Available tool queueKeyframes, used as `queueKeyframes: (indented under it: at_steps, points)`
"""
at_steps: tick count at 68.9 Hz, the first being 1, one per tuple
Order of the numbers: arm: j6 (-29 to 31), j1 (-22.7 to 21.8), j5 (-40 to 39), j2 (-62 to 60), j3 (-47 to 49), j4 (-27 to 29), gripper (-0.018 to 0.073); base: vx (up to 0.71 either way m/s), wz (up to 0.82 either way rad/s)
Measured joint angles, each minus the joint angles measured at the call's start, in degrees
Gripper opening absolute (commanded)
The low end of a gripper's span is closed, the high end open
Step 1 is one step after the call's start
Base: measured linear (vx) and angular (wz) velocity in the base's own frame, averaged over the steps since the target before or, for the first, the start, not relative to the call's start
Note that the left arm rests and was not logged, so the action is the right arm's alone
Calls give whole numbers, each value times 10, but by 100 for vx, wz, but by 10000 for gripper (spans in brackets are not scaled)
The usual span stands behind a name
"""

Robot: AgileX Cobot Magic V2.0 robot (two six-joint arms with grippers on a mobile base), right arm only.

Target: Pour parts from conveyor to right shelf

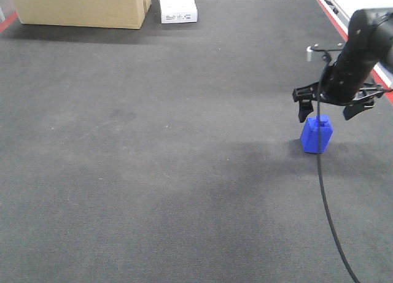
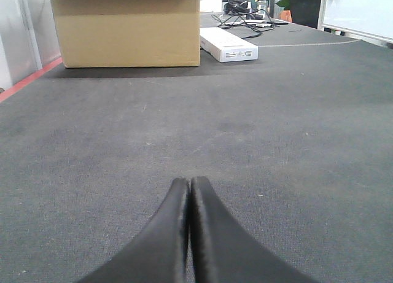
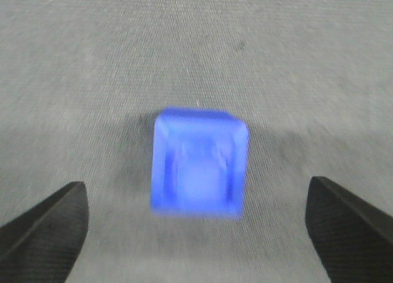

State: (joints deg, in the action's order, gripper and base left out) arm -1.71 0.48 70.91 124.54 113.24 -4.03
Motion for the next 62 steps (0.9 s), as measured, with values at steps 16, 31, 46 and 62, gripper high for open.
queueKeyframes:
  at_steps: [16, 31, 46, 62]
  points:
    - [0, 0, 0, 48, 22, 0, 641, 0, 0]
    - [0, 0, -1, 77, 22, 0, 545, 0, 0]
    - [0, 0, -1, 79, 22, 0, 230, 0, 0]
    - [-1, 0, -2, 79, 22, -1, -11, 0, 0]
